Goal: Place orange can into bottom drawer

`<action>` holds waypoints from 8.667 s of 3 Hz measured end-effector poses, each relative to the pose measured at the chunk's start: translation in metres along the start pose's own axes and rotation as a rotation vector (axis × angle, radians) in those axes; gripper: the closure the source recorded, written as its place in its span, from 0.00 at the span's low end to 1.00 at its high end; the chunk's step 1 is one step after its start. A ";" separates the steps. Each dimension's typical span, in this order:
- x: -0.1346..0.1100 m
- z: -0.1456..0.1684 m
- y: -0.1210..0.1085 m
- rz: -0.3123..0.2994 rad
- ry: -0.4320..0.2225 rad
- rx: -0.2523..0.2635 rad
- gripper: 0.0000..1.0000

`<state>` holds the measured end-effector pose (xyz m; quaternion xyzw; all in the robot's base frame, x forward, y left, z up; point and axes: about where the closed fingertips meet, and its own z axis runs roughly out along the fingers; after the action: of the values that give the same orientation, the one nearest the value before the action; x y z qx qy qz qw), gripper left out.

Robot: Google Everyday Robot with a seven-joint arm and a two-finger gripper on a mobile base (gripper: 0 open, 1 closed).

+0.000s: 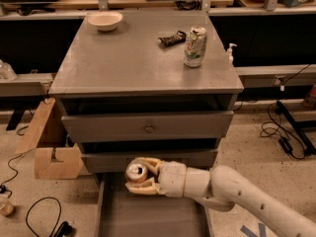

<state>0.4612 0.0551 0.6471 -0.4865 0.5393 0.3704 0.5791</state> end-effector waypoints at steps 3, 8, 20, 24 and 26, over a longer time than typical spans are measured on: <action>0.171 0.067 0.060 0.069 -0.024 -0.150 1.00; 0.365 0.110 -0.004 0.193 0.044 -0.115 1.00; 0.432 0.047 0.008 0.182 0.047 -0.017 0.00; 0.364 -0.045 -0.014 0.022 0.065 0.144 0.00; 0.285 -0.102 -0.053 -0.124 0.166 0.195 0.00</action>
Offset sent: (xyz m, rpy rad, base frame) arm -0.0163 0.0709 -0.2111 0.0327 0.0927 0.1602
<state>0.5261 -0.0834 0.3811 -0.4891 0.5879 0.2382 0.5987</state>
